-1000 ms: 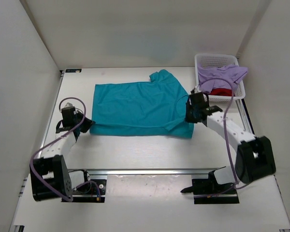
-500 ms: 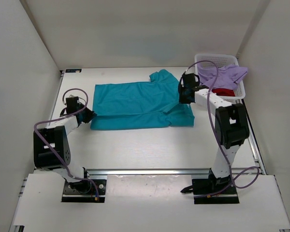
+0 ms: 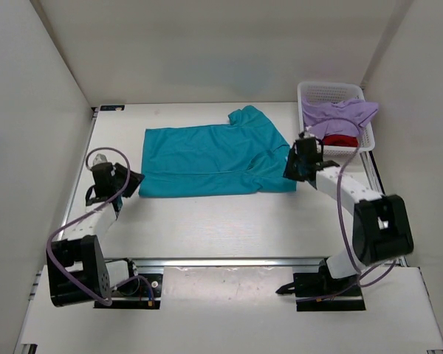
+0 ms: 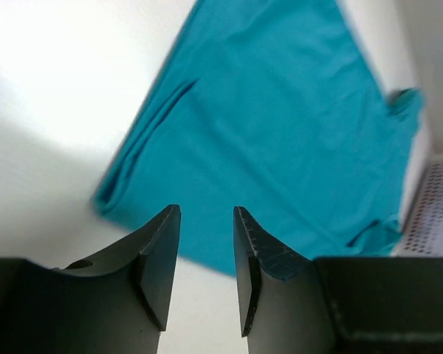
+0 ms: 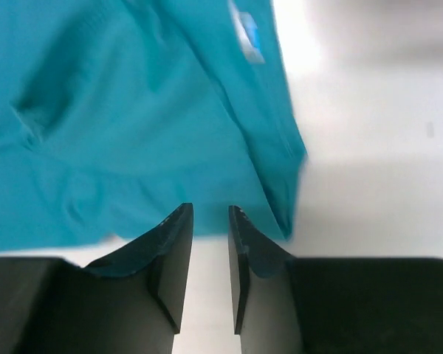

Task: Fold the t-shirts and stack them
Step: Fold the flattened tshirt in 1/3 of the way

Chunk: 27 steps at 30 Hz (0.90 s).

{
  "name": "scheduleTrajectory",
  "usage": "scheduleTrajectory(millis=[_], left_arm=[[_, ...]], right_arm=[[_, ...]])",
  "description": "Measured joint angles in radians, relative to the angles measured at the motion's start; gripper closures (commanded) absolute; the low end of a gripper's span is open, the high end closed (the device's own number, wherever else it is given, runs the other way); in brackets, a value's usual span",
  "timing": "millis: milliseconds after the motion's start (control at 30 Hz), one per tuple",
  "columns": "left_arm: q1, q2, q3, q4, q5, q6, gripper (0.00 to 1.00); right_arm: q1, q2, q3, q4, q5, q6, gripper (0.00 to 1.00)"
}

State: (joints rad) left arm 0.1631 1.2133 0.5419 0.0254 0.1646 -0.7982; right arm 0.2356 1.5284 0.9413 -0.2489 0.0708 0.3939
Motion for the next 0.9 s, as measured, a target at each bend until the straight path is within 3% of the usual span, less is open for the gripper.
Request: scheduleTrajectory(millis=[67, 233, 533, 633, 667, 733, 833, 900], left_arm=[[0.004, 0.005, -0.057, 0.007, 0.011, -0.002, 0.55], [0.019, 0.071, -0.13, -0.008, 0.037, -0.007, 0.49], [0.023, 0.151, -0.112, 0.074, 0.063, -0.037, 0.54], [0.023, 0.177, -0.105, 0.095, 0.065, -0.049, 0.62], [0.023, 0.184, -0.103, 0.101, 0.064, -0.052, 0.68], [0.023, 0.199, -0.101, 0.111, 0.06, -0.059, 0.76], [0.023, 0.218, -0.098, 0.119, 0.057, -0.064, 1.0], [0.021, 0.222, -0.092, 0.119, 0.058, -0.064, 1.0]], right_arm=[[-0.021, -0.071, -0.102, 0.024, -0.009, 0.034, 0.76], [-0.105, -0.114, -0.254, 0.069, -0.04, 0.08, 0.63], [-0.156, -0.044, -0.269, 0.164, -0.134, 0.09, 0.66], [-0.17, -0.009, -0.253, 0.196, -0.164, 0.1, 0.83], [-0.172, 0.004, -0.244, 0.203, -0.17, 0.1, 0.91], [-0.172, 0.027, -0.23, 0.209, -0.179, 0.105, 0.97], [-0.172, 0.039, -0.223, 0.213, -0.189, 0.112, 1.0], [-0.172, 0.039, -0.223, 0.212, -0.186, 0.117, 0.99]])
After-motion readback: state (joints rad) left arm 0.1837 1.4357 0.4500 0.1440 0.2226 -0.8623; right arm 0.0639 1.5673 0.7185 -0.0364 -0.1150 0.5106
